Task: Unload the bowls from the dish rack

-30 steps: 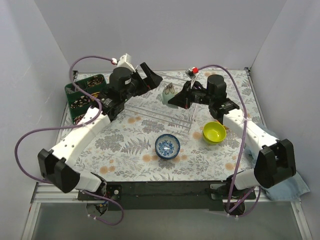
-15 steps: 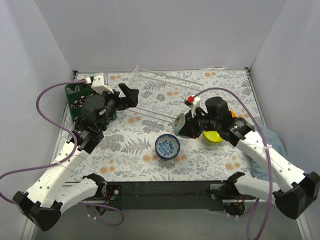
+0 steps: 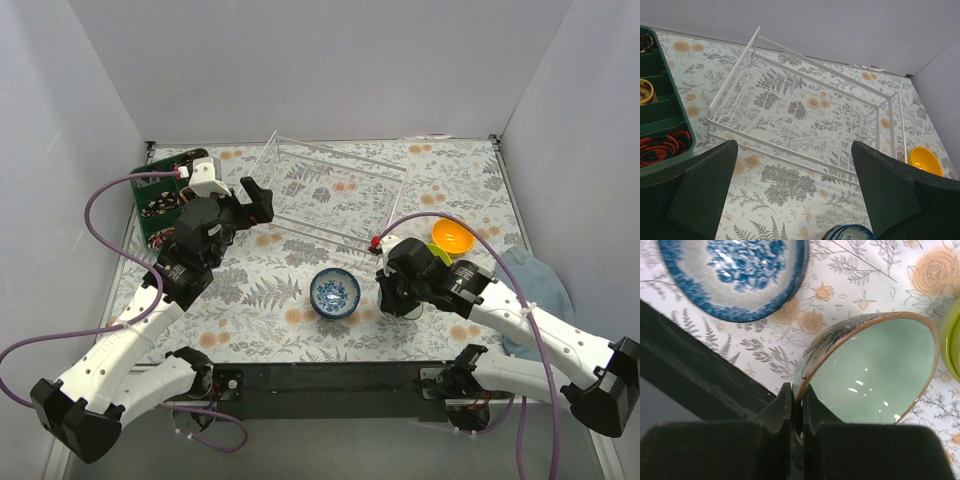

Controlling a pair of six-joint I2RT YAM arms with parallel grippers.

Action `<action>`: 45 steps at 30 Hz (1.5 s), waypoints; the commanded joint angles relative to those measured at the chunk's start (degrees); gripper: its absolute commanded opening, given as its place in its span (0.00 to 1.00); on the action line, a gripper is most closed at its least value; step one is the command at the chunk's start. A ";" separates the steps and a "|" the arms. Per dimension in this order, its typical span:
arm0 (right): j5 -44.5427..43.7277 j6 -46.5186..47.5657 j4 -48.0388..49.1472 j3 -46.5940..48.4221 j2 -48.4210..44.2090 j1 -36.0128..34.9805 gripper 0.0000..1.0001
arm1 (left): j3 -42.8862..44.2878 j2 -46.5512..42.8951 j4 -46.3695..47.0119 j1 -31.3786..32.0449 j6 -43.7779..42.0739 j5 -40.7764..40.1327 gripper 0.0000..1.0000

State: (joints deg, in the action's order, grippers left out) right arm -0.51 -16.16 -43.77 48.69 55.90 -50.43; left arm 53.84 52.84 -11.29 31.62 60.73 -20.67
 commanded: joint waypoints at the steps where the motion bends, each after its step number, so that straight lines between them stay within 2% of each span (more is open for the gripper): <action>1: -8.89 -4.58 2.37 -1.66 2.54 -1.42 0.01 | -0.06 -0.02 1.62 -0.06 -0.26 -2.27 0.98; 3: -9.50 -5.10 3.86 -2.71 3.95 -1.68 0.01 | 0.03 0.16 1.53 -0.06 -0.61 -2.80 0.98; 8: -10.38 -6.51 5.80 -3.33 9.57 -3.09 0.09 | 0.56 0.69 0.66 0.02 -0.88 -4.21 0.98; 11: -11.52 -7.48 6.15 -3.25 11.68 -4.67 0.25 | 0.56 0.60 0.22 0.02 -1.23 -5.17 0.98; 12: -11.61 -8.09 6.33 -3.25 12.12 -5.72 0.34 | 0.39 0.60 0.13 0.02 -1.31 -5.44 0.98; 15: -12.05 -9.49 6.42 -2.98 13.36 -7.83 0.51 | -0.23 0.42 0.04 -0.06 -1.49 -6.05 0.98; 18: -12.23 -10.03 6.24 -2.02 13.89 -9.15 0.64 | -0.76 0.42 -0.31 -0.06 -1.40 -6.14 0.98; 23: -14.68 -10.91 3.52 2.01 13.27 -9.33 0.76 | -0.93 0.42 -1.54 0.02 -1.93 -6.84 0.98; 27: -20.22 -10.73 0.01 8.16 12.66 -9.33 0.88 | -0.85 0.51 -2.51 0.02 -1.76 -6.84 0.98; 32: -24.00 -7.75 -0.79 17.92 15.20 -8.98 0.98 | -1.46 0.33 -3.47 0.02 -1.67 -6.58 0.98; 34: -23.66 -5.65 0.17 22.93 18.71 -8.19 0.99 | -1.46 0.33 -4.00 -0.06 -1.76 -6.23 0.98; 40: -15.14 1.13 7.01 36.97 30.48 -0.55 0.99 | -0.41 0.07 -6.72 0.02 -3.86 -6.14 0.98; 45: -3.10 0.26 9.40 45.43 37.08 12.36 0.99 | -1.01 -1.42 -10.15 -0.33 -5.01 -9.47 0.98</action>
State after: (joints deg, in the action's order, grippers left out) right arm -13.13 -16.97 -38.33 86.96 90.56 -46.89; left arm 52.95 53.71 -17.87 31.62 57.65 -26.72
